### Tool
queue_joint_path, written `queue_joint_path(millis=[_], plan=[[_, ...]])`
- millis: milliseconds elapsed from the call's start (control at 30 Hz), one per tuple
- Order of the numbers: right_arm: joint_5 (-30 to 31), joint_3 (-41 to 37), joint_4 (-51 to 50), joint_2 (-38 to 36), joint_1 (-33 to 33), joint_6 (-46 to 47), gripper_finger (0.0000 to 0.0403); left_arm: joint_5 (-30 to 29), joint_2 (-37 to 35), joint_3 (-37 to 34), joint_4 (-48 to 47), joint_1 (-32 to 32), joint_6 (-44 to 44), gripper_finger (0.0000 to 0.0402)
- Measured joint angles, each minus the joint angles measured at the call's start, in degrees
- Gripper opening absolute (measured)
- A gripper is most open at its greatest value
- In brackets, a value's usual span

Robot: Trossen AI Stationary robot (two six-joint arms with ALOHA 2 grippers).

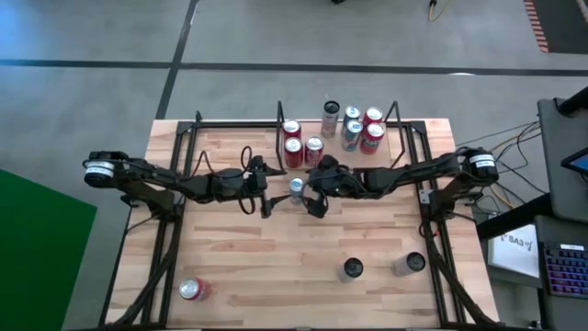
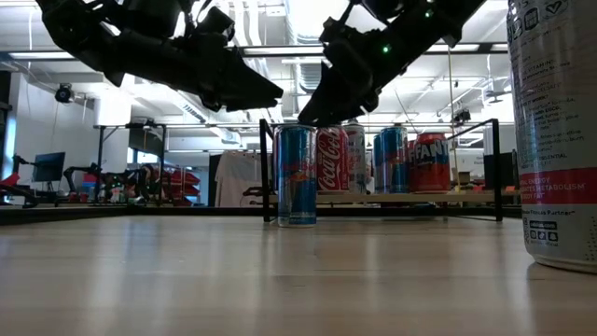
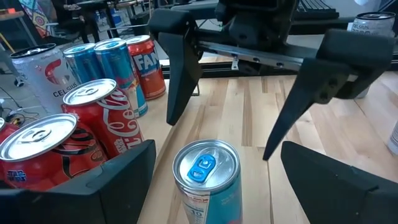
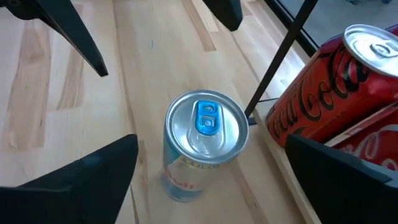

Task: Place canned beverage on shelf
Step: Put the white and blue soda can on the shelf

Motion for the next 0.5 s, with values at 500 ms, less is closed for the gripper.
queue_joint_path(millis=[500], plan=[[-0.19,0.07,5.22,4.69,-1.14,0.50,0.0400,0.00,-0.24,0.00,0.11,0.00,0.00,0.0331]])
